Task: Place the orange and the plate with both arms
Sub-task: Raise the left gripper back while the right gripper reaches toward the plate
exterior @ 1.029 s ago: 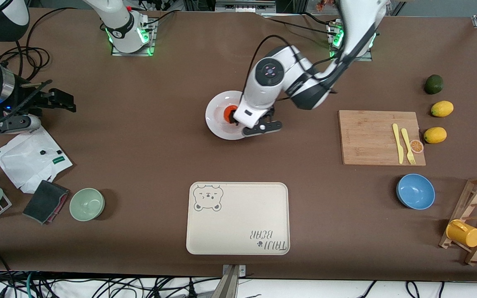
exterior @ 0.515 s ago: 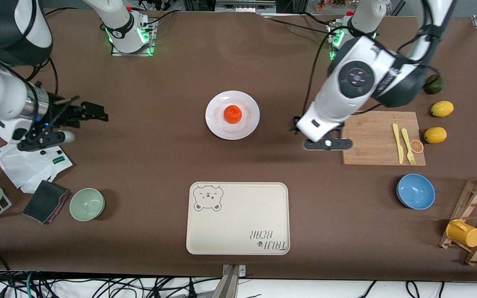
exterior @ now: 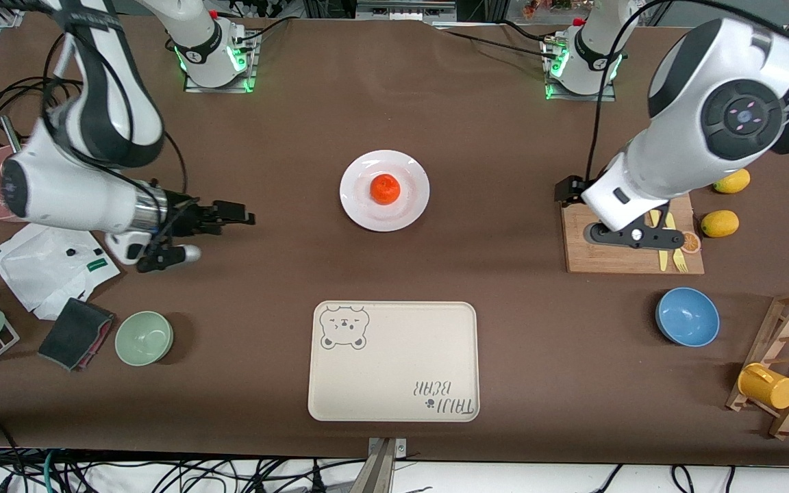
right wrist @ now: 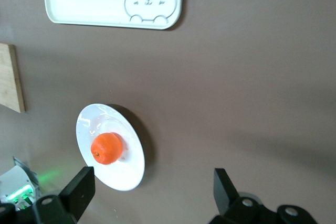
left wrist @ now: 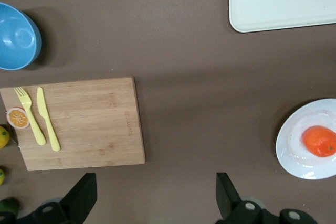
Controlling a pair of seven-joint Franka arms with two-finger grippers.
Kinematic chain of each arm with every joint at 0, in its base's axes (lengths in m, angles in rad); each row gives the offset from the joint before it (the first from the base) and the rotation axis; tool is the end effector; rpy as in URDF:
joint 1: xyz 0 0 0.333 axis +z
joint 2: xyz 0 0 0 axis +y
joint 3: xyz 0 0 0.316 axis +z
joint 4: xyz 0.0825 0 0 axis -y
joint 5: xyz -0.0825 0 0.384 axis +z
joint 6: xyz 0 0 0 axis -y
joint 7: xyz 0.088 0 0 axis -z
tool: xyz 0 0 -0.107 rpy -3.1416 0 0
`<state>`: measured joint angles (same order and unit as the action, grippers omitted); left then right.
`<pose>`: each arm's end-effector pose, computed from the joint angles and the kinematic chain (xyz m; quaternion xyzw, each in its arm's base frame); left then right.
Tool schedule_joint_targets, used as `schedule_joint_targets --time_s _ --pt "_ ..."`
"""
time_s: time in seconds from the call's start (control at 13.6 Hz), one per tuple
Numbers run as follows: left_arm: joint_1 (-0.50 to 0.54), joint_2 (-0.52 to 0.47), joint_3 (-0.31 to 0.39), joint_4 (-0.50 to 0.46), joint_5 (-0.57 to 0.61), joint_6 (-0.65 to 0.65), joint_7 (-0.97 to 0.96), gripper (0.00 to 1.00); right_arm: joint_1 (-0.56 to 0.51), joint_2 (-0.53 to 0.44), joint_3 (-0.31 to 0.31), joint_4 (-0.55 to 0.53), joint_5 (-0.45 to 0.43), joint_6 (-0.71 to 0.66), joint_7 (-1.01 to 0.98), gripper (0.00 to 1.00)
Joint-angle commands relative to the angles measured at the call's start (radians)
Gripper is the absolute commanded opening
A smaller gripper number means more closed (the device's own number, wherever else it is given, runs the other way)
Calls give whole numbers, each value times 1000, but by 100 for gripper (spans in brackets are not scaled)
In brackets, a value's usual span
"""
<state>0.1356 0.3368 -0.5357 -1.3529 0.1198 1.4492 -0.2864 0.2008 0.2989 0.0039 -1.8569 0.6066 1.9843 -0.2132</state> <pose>0.5994 -0.1829 0.5388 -0.9936 0.0510 0.1002 0.0085 0.5922 0.1593 0.3563 -0.9597 -0.0573 0.0807 0.2631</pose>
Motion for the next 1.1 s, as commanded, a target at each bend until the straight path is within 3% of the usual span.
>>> schedule_joint_targets --time_s 0.0,0.15,0.37,0.44,0.59,0.74,0.88,1.03 --pt "-14 -13 43 58 -17 -70 117 100 -4 -3 36 -126 164 80 -118 100" --pt "-83 -71 178 42 -52 -70 183 100 -3 25 48 -177 269 96 -188 100" --pt "-160 -156 427 -44 -204 -23 373 100 -3 40 105 -286 445 180 -296 100" --pt "-169 -171 465 -66 -203 -10 409 100 -3 51 114 -297 493 183 -322 100" --pt "-162 -235 476 -150 -169 93 401 100 -1 86 134 -304 567 188 -368 100" --pt "-166 -375 476 -334 -85 204 398 100 3 107 168 -329 634 244 -458 100" --pt "-165 -417 477 -379 -88 214 400 100 6 134 209 -334 706 287 -508 99" --pt "-159 -418 477 -376 -91 208 406 100 6 144 241 -334 725 338 -509 98"
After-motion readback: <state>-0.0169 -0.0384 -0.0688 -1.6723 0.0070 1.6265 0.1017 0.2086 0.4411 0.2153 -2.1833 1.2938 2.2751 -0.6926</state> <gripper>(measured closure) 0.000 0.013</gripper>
